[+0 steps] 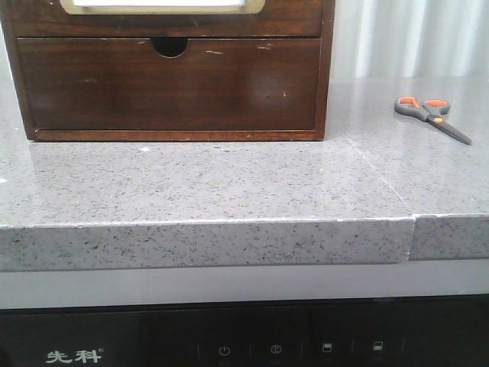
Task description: Put scissors in drawer with both arms
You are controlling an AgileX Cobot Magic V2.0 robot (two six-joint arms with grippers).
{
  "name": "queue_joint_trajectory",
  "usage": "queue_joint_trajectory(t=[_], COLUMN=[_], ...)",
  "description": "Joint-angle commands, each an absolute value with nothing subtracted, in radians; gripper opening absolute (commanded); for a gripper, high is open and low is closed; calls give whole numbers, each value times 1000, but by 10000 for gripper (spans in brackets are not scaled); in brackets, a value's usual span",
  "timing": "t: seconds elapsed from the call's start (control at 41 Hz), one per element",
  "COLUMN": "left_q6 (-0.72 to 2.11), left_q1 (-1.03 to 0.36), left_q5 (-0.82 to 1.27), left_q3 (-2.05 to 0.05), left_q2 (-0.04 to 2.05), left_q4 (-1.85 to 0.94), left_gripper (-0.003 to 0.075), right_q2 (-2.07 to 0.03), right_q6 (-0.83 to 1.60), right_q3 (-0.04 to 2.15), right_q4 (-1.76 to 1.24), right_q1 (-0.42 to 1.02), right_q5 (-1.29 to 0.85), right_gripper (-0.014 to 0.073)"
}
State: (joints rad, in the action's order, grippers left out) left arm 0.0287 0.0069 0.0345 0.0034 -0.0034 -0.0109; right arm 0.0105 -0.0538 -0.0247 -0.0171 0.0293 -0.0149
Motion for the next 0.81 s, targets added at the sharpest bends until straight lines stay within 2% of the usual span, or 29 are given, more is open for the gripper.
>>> queue_joint_trajectory(t=[0.0, 0.781], left_q6=[20, 20], left_q1=[-1, -1], left_q5=[-53, -53], left_q3=[30, 30], left_q2=[-20, -20], left_q4=[-18, -18], left_gripper=[-20, -20], right_q2=[27, 27], right_q6=[-51, -21], right_q3=[-27, -27], right_q4=[-21, 51], right_q1=[27, 27], right_q5=[70, 46], right_gripper=[-57, -57])
